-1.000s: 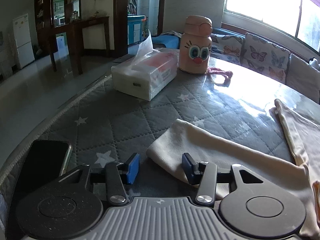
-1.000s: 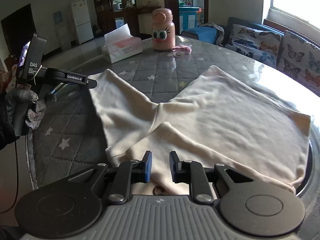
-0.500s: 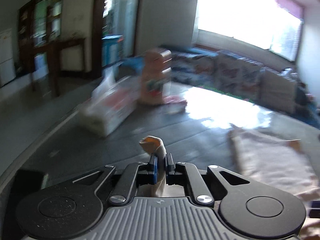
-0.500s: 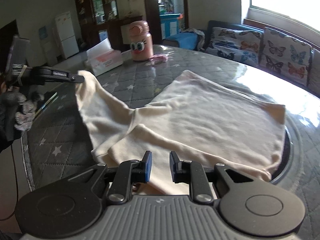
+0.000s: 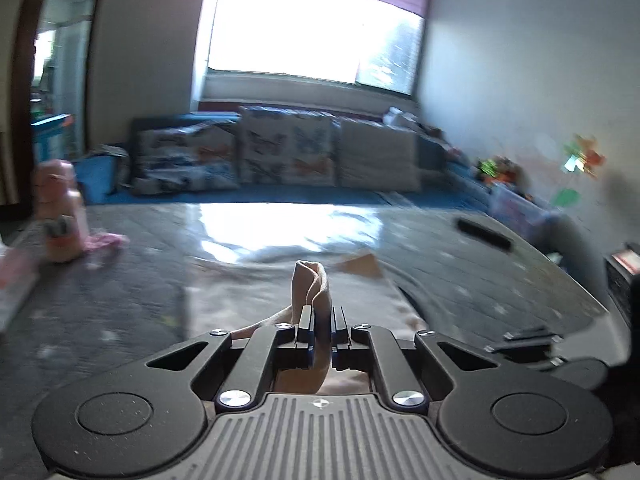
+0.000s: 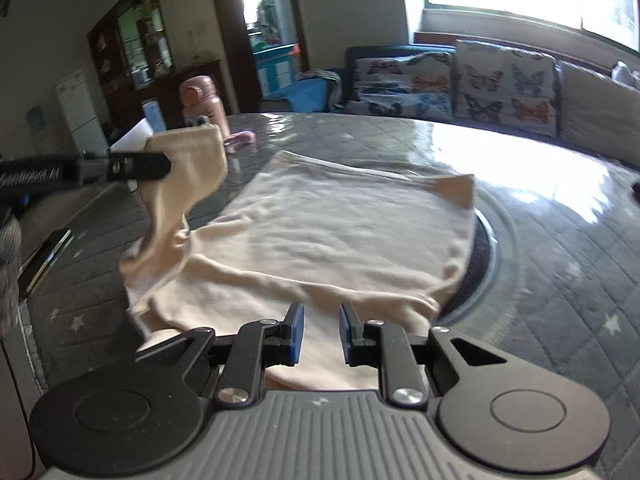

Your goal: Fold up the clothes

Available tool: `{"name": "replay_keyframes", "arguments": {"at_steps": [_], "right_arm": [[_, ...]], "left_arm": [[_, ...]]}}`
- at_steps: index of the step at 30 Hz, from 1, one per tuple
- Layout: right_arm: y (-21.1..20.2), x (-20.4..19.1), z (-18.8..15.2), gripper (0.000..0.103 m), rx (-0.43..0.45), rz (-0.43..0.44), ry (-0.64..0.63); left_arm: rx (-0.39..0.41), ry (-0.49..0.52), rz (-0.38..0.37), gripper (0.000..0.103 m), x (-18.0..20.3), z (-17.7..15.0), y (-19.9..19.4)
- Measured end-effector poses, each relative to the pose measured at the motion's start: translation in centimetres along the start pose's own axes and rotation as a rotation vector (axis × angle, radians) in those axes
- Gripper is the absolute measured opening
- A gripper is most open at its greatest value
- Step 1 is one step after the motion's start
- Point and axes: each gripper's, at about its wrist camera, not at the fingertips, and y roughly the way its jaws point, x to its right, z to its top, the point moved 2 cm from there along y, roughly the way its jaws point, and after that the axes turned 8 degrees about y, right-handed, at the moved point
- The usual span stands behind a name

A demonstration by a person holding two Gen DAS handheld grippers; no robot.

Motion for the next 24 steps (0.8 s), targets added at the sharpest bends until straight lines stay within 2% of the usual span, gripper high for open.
{"name": "replay_keyframes", "arguments": {"at_steps": [9, 10, 13, 17, 24], "right_arm": [[0.3, 3.1, -1.0, 0.019, -0.026, -0.032, 0.106], [0.4, 3.3, -1.0, 0.019, -0.028, -0.034, 0.116], [0.5, 3.6, -1.0, 0.019, -0.029, -0.033, 0.141], [0.7, 3.6, -0.9, 0.019, -0.037, -0.012, 0.162], [2.2, 2.1, -1.0, 0.019, -0.083, 0.029, 0.146]], "left_arm": [[-0.118, 0.086, -0.105, 0.013, 4.4, -3.0, 3.6], [-0.125, 0.097, -0.113, 0.016, 4.6, -3.3, 3.6], [-0.125, 0.11, -0.113, 0.041, 4.2, -3.9, 2.9], [-0.099, 0.121, -0.064, 0.042, 2.4, -4.2, 1.6], [-0.129, 0.092, 0.086, 0.046, -3.3, -6.3, -0.6]]}}
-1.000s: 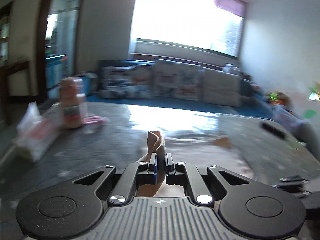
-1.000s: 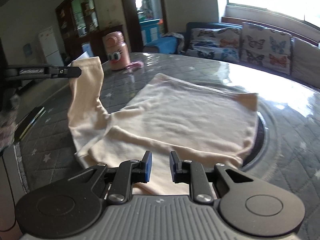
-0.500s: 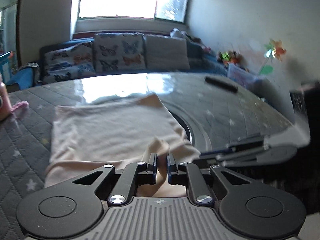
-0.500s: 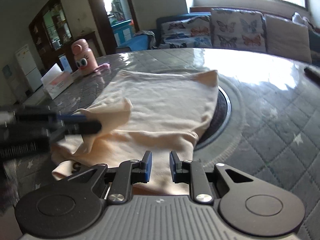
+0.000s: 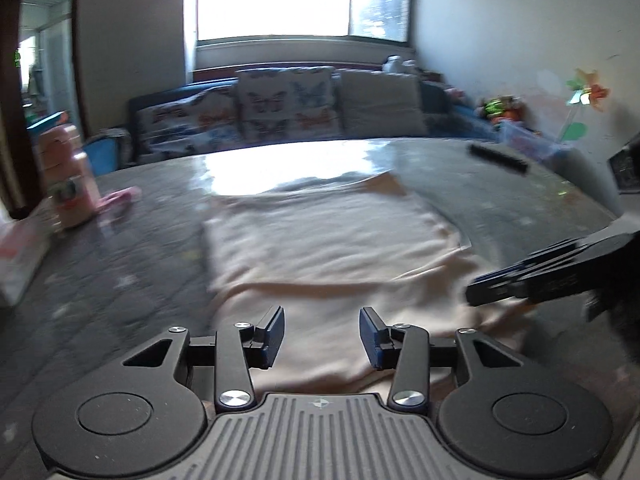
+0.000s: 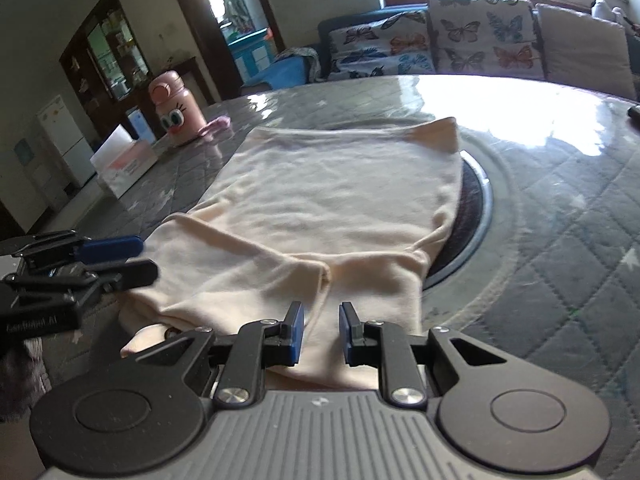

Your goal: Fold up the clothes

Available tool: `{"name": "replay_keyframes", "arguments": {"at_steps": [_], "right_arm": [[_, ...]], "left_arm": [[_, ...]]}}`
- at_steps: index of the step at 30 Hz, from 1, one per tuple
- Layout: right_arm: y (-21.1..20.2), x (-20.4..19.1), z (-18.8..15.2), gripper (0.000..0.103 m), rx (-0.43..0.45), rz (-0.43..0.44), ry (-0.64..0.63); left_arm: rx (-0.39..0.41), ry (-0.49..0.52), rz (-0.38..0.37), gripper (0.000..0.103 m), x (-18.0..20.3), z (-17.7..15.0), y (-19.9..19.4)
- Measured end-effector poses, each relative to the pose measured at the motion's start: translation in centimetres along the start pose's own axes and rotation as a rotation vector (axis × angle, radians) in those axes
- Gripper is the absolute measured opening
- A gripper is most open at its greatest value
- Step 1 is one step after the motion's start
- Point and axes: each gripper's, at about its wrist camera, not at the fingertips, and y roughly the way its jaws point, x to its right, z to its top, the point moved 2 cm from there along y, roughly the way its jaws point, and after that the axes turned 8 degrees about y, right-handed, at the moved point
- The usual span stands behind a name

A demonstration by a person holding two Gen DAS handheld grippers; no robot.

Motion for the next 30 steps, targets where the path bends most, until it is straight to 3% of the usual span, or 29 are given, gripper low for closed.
{"name": "replay_keyframes", "arguments": {"at_steps": [5, 15, 17, 18, 19, 23, 25, 30], "right_arm": [[0.4, -0.7, -0.2, 0.02, -0.025, 0.015, 0.001], [0.7, -1.5, -0.3, 0.024, -0.062, 0.019, 0.002], [0.7, -1.7, -0.3, 0.02, -0.066, 0.011, -0.009], [0.7, -1.7, -0.3, 0.013, -0.066, 0.01, -0.01], [0.7, -1.8, -0.2, 0.006, -0.064, 0.006, -0.012], [-0.2, -2.2, 0.2, 0.004, -0.026, -0.017, -0.042], [-0.9, -2.5, 0.6, 0.003, 0.003, -0.026, -0.068], [-3.4, -3.7, 1.8, 0.003, 0.103, -0.061, -0.155]], "left_arm": [[-0.041, -0.003, 0.06, 0.049, -2.4, -2.4, -0.9], [-0.052, 0.079, 0.044, 0.049, -1.4, -4.2, -1.4], [-0.051, 0.068, 0.041, 0.048, -1.5, -4.2, -1.1], [-0.051, 0.062, 0.04, 0.048, -1.5, -4.2, -1.0], [-0.053, 0.06, 0.044, 0.042, -1.5, -4.2, -0.8], [-0.06, 0.049, 0.06, 0.01, -1.6, -4.3, -0.4], [-0.056, 0.056, 0.065, 0.004, -1.9, -4.2, -0.6], [-0.031, 0.105, 0.065, 0.003, -1.3, -4.3, -2.1]]}}
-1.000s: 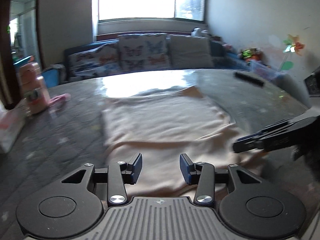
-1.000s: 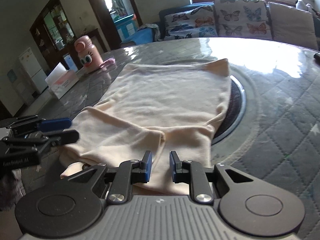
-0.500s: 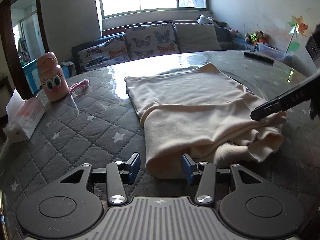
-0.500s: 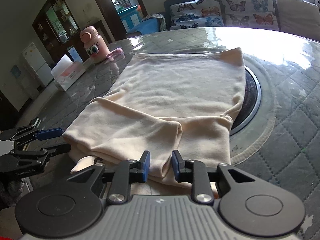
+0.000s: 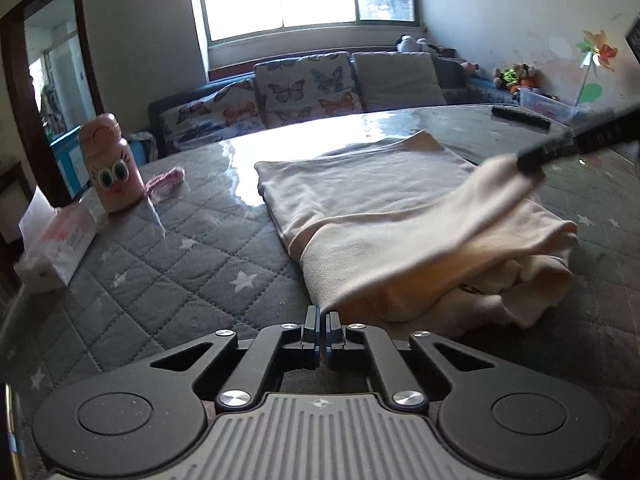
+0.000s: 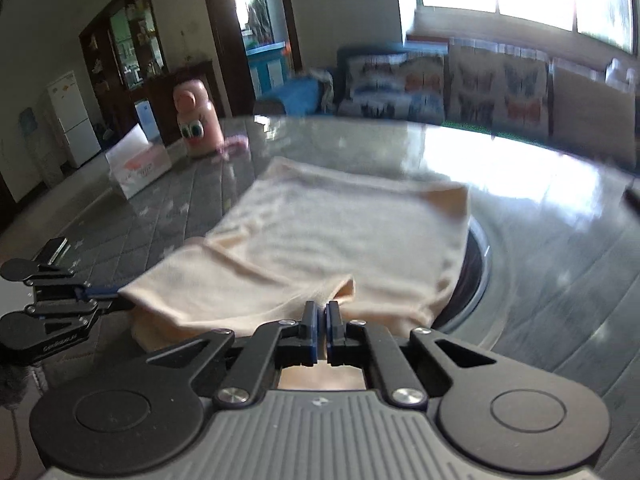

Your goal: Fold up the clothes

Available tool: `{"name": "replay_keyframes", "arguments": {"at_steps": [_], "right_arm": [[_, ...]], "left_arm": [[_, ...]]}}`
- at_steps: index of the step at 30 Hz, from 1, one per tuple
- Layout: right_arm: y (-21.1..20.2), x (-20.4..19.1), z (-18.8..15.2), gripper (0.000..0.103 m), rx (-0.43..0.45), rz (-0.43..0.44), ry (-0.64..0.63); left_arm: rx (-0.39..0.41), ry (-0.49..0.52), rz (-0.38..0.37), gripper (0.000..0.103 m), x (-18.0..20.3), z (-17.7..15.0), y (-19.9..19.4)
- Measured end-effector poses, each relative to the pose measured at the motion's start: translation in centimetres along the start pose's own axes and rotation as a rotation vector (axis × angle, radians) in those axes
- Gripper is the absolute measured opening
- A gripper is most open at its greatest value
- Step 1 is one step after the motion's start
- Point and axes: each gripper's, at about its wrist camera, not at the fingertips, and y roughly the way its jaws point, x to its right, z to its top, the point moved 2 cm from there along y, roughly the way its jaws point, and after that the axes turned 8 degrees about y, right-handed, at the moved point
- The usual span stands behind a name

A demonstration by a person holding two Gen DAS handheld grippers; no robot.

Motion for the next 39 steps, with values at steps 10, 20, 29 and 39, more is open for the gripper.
{"name": "replay_keyframes", "arguments": {"at_steps": [10, 20, 29, 39], "right_arm": [[2.8, 2.0, -2.3, 0.005, -0.105, -0.064, -0.01], [3.0, 2.1, -0.6, 0.009, -0.048, -0.044, -0.012], [5.9, 2.2, -0.9, 0.009, -0.079, -0.036, 0.005], [5.7, 2.4, -0.5, 0.012, -0.077, -0.03, -0.003]], "left_arm": [[-0.069, 0.034, -0.065, 0.007, 0.6, -0.7, 0.4], [0.015, -0.054, -0.067, 0.007, -1.6, 4.4, 1.8], [-0.059, -0.07, -0.075, 0.008, -1.4, 4.1, 7.2], [-0.024, -0.079, -0.072, 0.008, -2.5, 5.0, 6.1]]}}
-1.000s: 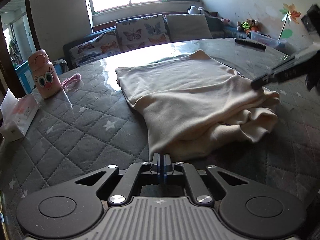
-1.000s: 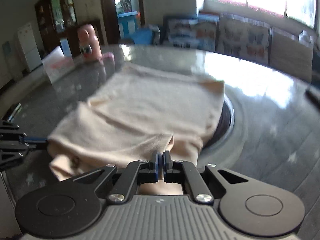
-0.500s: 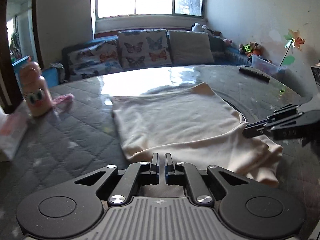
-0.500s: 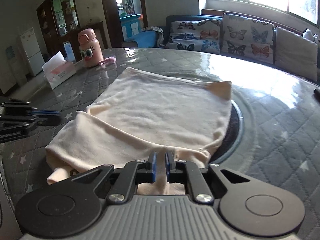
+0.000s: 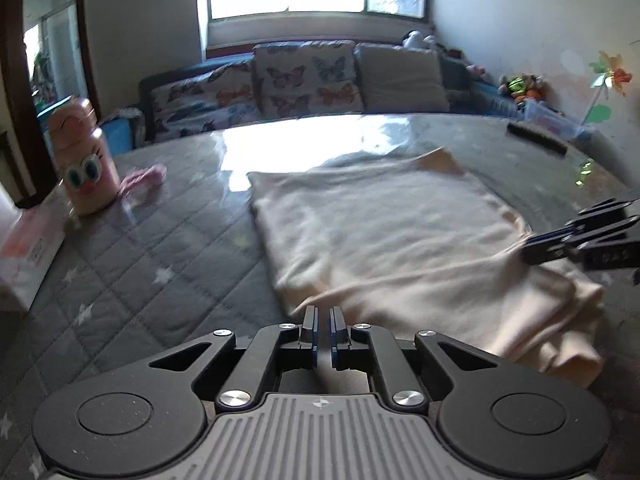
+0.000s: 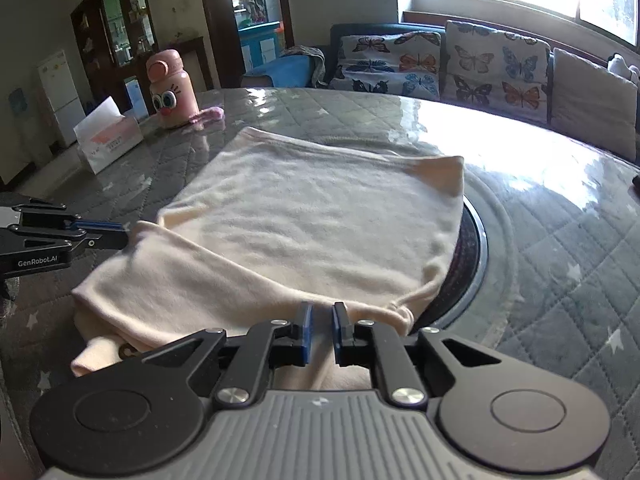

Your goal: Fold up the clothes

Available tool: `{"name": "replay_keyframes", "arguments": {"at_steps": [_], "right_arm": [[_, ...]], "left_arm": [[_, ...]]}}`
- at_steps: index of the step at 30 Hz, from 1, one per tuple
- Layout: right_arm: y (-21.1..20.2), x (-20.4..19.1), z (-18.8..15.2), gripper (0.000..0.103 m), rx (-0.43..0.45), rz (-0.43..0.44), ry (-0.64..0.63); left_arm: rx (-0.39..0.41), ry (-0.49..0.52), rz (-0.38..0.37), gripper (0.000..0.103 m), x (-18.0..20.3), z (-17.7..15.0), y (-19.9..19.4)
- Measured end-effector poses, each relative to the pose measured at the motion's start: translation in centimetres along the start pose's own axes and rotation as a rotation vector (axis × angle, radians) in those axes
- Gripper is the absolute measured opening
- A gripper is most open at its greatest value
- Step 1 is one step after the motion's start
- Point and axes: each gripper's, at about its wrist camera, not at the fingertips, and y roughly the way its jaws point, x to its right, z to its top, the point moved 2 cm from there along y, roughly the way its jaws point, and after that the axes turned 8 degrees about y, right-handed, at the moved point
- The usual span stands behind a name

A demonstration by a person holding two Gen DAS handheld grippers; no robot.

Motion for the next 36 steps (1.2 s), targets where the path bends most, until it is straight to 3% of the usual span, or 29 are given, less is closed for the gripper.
{"name": "replay_keyframes", "arguments": {"at_steps": [3, 8, 14, 17, 20, 22, 28, 36], "right_arm": [[0.4, -0.2, 0.0, 0.019, -0.001, 0.005, 0.0], [0.6, 0.0, -0.3, 0.019, -0.013, -0.005, -0.005], [-0.8, -0.7, -0.5, 0.019, -0.009, 0.023, -0.03], [-1.2, -1.5, -0.9, 0.021, -0.013, 0.048, -0.056], [-1.0, -1.7, -1.6, 0.023, -0.03, 0.048, -0.07], [-0.8, -1.8, -2.1, 0.023, -0.039, 0.045, -0.076], [-1.9, -2.4, -1.6, 0.023, -0.022, 0.056, -0.088], [-1.4, -3.9, -2.5, 0.023, -0.054, 0.075, -0.136]], "left_arm": [[0.002, 0.016, -0.01, 0.009, 0.7, 0.5, 0.9], [-0.034, 0.006, -0.002, 0.009, 0.2, 0.1, 2.2], [0.031, 0.041, -0.047, 0.009, 1.6, 1.0, -0.1], [0.026, 0.086, -0.071, 0.011, 2.9, 0.7, -0.1], [-0.016, 0.094, -0.059, 0.014, 2.9, -0.6, 0.7], [-0.009, 0.083, -0.055, 0.019, 2.5, -1.2, 0.6], [0.018, 0.102, -0.05, 0.02, 2.7, -1.0, -1.1], [-0.008, 0.086, -0.022, 0.025, 2.0, -2.4, -1.3]]}}
